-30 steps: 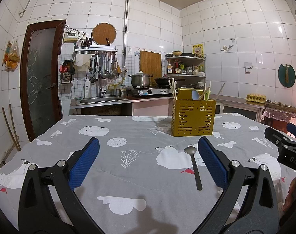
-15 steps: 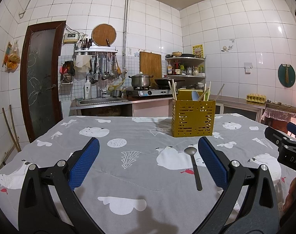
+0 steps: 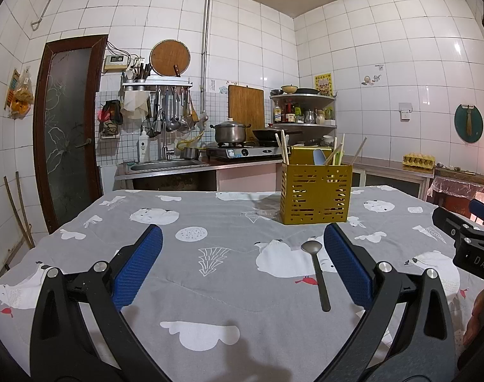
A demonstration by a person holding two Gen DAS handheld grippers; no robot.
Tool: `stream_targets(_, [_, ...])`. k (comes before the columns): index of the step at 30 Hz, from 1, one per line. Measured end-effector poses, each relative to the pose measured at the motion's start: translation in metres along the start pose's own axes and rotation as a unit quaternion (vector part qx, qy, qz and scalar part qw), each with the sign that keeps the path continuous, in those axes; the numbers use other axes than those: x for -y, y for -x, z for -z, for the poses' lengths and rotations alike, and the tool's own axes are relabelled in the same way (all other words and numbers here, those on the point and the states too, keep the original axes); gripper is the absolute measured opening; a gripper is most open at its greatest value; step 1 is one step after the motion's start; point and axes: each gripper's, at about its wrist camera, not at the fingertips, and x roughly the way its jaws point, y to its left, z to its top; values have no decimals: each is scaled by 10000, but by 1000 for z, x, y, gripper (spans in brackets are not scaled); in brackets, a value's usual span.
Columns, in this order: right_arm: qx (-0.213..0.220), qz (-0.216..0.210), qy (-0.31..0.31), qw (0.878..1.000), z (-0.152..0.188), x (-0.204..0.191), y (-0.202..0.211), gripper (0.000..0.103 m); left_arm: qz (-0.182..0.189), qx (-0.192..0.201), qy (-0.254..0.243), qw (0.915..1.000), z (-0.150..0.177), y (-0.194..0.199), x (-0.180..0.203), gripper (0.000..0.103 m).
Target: Organize utensils
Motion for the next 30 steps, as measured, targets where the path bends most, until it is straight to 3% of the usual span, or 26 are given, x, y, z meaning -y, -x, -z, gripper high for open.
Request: stream_targets(30, [5,0,-4,10000,1,-2,1,98,-12,-79,40,10000,-5,-3,-7,98])
